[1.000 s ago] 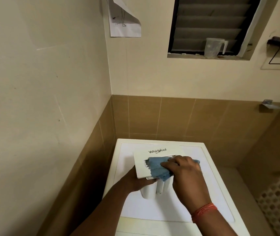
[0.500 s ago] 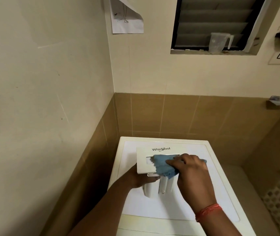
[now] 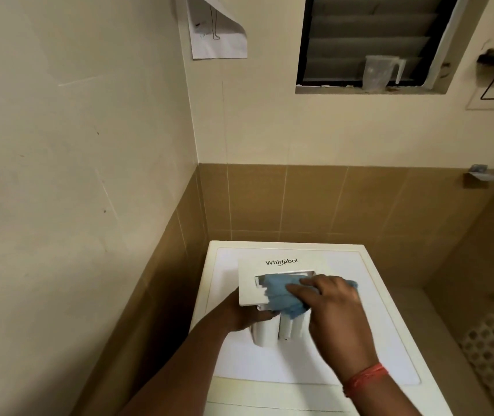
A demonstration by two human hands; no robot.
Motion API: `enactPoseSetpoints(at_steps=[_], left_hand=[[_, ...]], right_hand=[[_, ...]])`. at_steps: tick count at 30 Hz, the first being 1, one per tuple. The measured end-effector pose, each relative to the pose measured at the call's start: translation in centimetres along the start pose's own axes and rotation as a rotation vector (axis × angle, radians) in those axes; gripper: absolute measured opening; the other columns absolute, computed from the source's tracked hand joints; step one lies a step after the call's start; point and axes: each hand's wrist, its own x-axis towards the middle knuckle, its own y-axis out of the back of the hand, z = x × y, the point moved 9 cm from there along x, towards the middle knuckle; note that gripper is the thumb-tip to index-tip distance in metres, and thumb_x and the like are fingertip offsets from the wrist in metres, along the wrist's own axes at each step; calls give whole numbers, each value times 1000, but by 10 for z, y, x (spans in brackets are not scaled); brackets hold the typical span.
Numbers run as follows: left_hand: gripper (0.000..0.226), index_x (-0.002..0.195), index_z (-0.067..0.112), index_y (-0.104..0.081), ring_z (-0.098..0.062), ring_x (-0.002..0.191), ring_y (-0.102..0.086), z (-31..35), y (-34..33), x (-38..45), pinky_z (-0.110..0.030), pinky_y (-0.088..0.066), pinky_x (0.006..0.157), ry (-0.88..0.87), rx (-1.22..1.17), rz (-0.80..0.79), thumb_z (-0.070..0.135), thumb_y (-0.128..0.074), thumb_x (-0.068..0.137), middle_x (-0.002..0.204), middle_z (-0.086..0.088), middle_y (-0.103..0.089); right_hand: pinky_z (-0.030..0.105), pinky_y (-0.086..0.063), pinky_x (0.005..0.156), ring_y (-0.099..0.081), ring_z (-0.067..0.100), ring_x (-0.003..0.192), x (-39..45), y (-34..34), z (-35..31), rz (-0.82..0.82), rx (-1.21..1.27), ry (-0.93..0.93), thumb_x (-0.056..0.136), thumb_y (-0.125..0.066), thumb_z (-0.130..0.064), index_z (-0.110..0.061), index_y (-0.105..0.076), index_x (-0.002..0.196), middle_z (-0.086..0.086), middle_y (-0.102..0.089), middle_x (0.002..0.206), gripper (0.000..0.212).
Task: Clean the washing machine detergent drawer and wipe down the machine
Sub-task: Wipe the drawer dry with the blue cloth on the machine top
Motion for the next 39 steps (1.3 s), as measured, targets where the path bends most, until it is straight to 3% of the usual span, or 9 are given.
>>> enactPoseSetpoints(at_steps=[3,10,19,22,25,27,29,33,39], left_hand=[[53,127,29,-45,-3,110,-58,-15,-4,-1,-20,-51,93,149,-58,-20,11,-73,86,129,4,-56],[42,144,-6,-33,-8,77,-54,-36,-9,-16,-14,-52,58,408,-384,-56,3,-32,104,149,-16,-39],[55,125,34,-53,-4,114,-60,-25,-10,-4,-30,-51,99,195,-275,-87,26,-79,77,125,14,-62],[48,123,20,-52,-1,102,-65,-18,-16,-4,-20,-54,85,165,-325,-145,9,-75,83,122,-1,-62],[41,93,11,-67,-9,71,-70,-13,-8,-8,-18,-55,60,198,-472,-70,32,-87,64,84,-5,-74],[14,85,14,-56,-13,71,-63,-31,-14,-11,-15,-52,51,339,-537,-42,24,-60,93,92,-6,-69],[18,86,17,-51,-12,79,-57,-42,-12,-16,-16,-54,57,443,-462,-21,8,-46,101,102,-8,-63],[48,120,23,-57,-16,112,-62,-31,-10,-5,-35,-52,98,264,-295,-87,24,-81,78,123,-3,-64],[68,128,33,-57,-7,116,-60,-25,-6,-8,-40,-50,102,213,-232,-55,45,-84,67,125,13,-65]], right_hand=[[36,-45,76,-59,26,88,0,5,8,18,-34,-85,66,-44,-5,-31,-75,103,-3,-68,96,55],[37,-50,74,-60,21,91,5,-20,-64,-82,5,79,67,-34,-14,-40,-69,107,-9,-66,99,59],[40,-53,75,-62,29,91,-4,9,28,24,-28,-135,64,-57,7,-27,-76,105,2,-69,99,56],[37,-52,75,-63,27,87,3,2,-11,27,-16,-33,68,-44,-12,-29,-76,101,1,-69,95,49],[35,-54,75,-64,23,87,3,-13,-58,-56,30,94,67,-51,-12,-34,-73,102,-3,-68,96,47],[34,-55,77,-64,21,90,1,-15,-67,-83,57,141,64,-60,-8,-37,-71,107,-6,-69,100,52],[30,-53,81,-65,20,92,1,-8,-53,-73,66,134,70,-46,-15,-38,-72,107,-6,-70,104,51],[26,-48,88,-65,21,99,-5,14,13,-31,97,-28,77,-41,-16,-33,-74,109,-1,-70,109,49],[27,-51,78,-59,25,98,11,0,37,-121,28,-78,69,-70,7,-25,-74,109,1,-67,100,51]])
